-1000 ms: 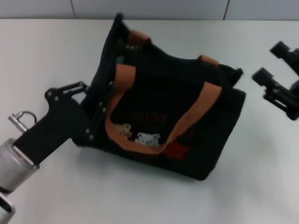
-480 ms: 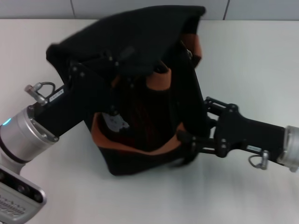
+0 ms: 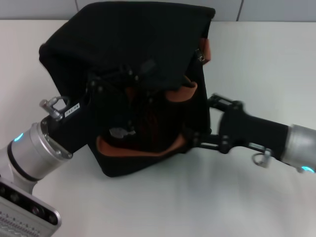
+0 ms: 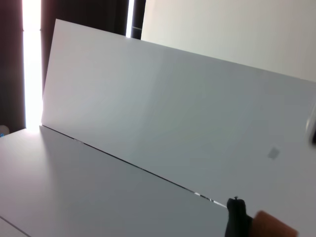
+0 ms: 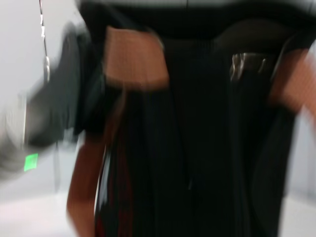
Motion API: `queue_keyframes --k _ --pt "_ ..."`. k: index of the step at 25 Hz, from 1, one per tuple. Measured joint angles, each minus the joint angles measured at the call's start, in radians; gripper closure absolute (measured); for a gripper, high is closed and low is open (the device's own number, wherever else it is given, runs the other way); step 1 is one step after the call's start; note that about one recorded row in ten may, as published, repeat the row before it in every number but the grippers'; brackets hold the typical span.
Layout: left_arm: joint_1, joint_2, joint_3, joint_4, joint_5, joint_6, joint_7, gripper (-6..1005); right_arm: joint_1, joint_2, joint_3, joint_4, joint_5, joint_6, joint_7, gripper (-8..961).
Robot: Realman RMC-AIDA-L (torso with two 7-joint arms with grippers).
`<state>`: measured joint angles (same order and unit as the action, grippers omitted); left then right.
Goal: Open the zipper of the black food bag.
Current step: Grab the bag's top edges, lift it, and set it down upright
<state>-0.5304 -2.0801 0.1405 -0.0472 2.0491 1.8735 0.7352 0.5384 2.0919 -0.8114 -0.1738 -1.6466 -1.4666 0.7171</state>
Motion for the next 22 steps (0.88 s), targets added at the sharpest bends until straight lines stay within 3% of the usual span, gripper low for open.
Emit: queue_keyframes --k 6,9,14,22 --pt "0.015 0.000 0.003 -0.026 0.001 -0.039 0.034 845 -0.238 -0.003 0.167 0.044 0.191 -0.308 -0.235 120" --pt "0.013 0.000 0.005 -0.044 0.001 -0.060 0.050 851 -0.288 -0.001 0.234 0.101 0.280 -0.428 -0.354 121" --pt "0.006 0.000 0.005 -0.071 0.008 -0.093 0.086 863 -0.230 0.001 0.302 0.213 0.326 -0.452 -0.611 120" --pt "0.019 0.000 -0.001 -0.087 0.022 -0.089 0.107 868 -0.092 0.001 0.289 0.378 0.319 -0.254 -1.133 121"
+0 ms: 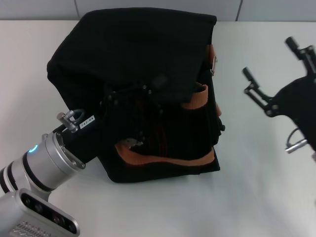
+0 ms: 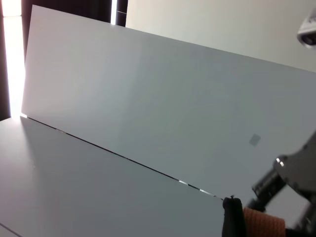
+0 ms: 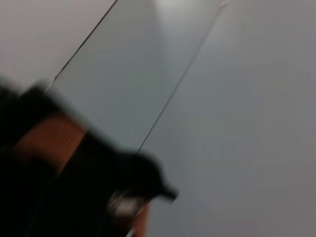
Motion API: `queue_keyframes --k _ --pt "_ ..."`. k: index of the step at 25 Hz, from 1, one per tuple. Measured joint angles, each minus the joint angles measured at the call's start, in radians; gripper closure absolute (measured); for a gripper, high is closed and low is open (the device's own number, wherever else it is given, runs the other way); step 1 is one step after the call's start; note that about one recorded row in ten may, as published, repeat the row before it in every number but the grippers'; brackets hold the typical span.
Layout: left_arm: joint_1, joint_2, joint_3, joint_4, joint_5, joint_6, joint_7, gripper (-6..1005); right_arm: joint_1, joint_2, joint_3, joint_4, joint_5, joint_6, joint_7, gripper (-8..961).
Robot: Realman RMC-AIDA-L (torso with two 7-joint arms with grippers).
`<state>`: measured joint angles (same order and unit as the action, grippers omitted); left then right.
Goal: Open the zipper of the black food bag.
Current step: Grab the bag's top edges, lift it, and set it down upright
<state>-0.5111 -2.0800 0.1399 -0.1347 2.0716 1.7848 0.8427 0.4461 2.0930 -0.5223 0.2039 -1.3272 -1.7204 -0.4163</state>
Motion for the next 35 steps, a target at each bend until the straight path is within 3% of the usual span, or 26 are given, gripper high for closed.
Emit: queue_keyframes --k 6,12,24,35 --pt "-0.001 0.000 -0.001 -0.008 0.000 0.000 0.001 869 0.025 -0.001 0.012 0.060 -0.064 0.055 -0.216 121" --pt "-0.005 0.000 -0.002 -0.009 0.000 0.003 0.001 871 0.029 -0.001 0.014 0.112 -0.067 0.027 -0.389 120" --pt "-0.007 0.000 -0.002 -0.020 -0.001 0.002 0.001 872 0.086 -0.001 0.030 0.122 -0.083 0.026 -0.511 121" --pt "-0.010 0.000 -0.002 -0.020 0.000 0.002 0.001 872 0.091 -0.001 0.030 0.127 -0.158 0.044 -0.717 121"
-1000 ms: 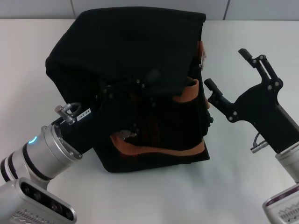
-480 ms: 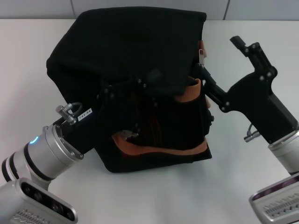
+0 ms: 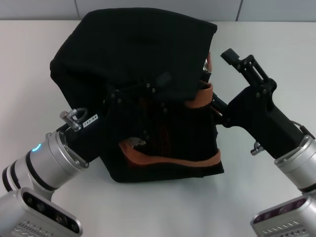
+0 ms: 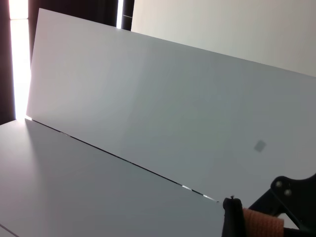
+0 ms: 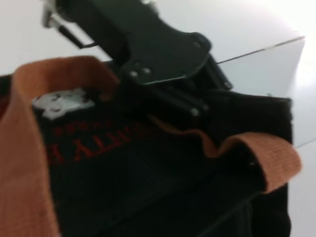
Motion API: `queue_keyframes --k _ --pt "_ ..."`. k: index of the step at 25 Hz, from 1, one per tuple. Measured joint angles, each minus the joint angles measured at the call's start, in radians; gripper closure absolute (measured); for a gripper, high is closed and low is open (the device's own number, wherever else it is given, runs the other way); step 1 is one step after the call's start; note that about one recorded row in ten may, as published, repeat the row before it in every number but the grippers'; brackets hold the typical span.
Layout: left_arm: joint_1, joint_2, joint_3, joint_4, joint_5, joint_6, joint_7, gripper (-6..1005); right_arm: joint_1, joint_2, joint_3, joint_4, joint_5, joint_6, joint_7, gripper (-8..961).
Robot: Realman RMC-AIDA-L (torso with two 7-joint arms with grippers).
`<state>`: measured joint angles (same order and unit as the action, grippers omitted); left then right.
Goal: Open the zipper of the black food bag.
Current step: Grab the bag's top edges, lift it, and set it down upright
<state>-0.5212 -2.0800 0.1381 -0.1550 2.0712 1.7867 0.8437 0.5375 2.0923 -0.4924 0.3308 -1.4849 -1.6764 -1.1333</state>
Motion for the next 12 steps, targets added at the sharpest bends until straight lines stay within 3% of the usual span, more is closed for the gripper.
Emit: queue_keyframes --k 12 --pt "-0.006 0.000 0.000 0.000 -0.003 -0.002 0.000 872 -0.005 0.000 0.002 0.007 -0.002 0.048 -0.206 125"
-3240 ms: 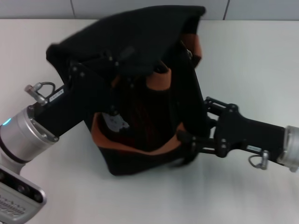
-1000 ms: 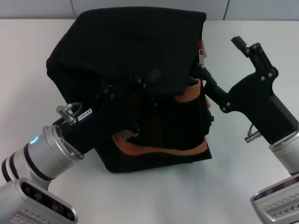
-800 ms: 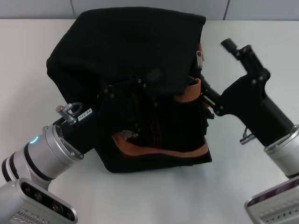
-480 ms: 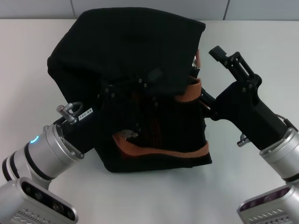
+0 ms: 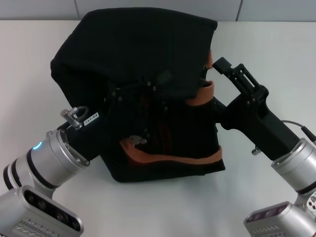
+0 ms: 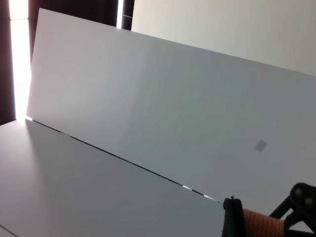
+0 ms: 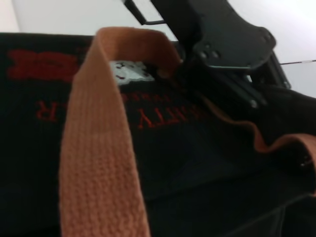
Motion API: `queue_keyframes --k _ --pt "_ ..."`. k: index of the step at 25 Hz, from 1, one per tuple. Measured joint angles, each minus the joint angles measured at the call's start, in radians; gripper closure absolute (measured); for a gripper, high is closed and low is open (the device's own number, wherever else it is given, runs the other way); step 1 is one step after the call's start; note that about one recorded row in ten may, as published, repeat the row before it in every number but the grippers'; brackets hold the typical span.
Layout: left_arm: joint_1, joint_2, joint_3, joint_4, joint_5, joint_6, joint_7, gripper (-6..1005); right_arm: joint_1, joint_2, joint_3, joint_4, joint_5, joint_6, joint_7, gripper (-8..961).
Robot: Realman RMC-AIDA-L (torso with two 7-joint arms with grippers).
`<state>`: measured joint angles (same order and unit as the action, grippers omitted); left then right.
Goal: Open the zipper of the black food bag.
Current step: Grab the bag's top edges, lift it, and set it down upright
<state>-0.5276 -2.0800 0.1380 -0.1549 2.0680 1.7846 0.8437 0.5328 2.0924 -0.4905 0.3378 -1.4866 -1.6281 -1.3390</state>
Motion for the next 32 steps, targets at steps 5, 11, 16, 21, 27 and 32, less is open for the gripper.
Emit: queue_keyframes --k 5,11,16,21,27,32 --pt "-0.004 0.000 0.000 0.000 -0.001 -0.001 -0.002 872 0.028 0.000 0.049 0.003 0.000 0.018 0.003 127" --pt "-0.005 0.000 0.001 0.000 0.000 -0.001 -0.005 873 0.048 0.000 0.072 -0.016 -0.042 0.045 -0.008 130" --pt "-0.005 0.000 0.002 0.000 0.001 -0.002 -0.006 873 0.048 0.000 0.072 -0.013 -0.050 0.056 -0.039 132" --pt "-0.005 0.000 0.002 -0.002 0.003 -0.003 -0.006 873 0.004 0.000 0.072 0.029 -0.051 0.072 -0.011 135" --pt "-0.008 0.000 0.001 -0.002 0.003 -0.004 -0.007 873 -0.043 0.000 0.132 0.075 -0.052 -0.039 0.113 137" --pt "-0.004 0.000 0.001 -0.002 0.002 -0.005 -0.007 873 -0.070 0.000 0.167 0.079 -0.053 -0.136 0.237 140"
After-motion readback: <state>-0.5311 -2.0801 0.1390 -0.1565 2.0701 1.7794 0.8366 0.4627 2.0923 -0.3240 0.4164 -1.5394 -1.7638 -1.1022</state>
